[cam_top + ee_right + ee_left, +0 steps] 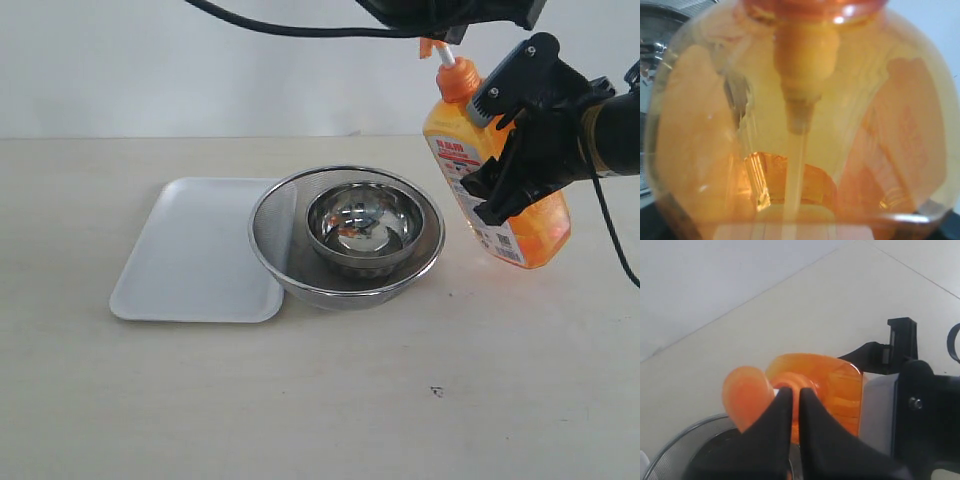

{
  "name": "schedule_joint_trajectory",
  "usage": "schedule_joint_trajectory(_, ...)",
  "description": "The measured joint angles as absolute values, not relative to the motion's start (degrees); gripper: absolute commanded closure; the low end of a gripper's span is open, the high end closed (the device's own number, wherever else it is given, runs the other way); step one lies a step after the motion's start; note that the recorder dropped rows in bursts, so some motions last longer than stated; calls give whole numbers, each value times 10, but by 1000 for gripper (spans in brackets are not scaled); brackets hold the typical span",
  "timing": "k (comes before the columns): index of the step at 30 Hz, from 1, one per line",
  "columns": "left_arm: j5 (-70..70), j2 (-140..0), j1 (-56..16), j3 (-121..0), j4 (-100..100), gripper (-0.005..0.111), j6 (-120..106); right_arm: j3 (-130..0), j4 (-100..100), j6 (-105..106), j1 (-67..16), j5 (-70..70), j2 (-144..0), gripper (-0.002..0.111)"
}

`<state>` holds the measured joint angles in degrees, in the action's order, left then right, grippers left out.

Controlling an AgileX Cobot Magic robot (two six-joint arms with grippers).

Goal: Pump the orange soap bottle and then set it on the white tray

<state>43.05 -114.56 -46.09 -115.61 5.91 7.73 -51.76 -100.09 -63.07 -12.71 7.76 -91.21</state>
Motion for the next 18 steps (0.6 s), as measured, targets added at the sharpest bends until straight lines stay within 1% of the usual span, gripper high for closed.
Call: schedule_joint_trajectory(18,464,-1145,-464,-1156,88,102,76,-518,-1001,-631,-127,78,-912,108)
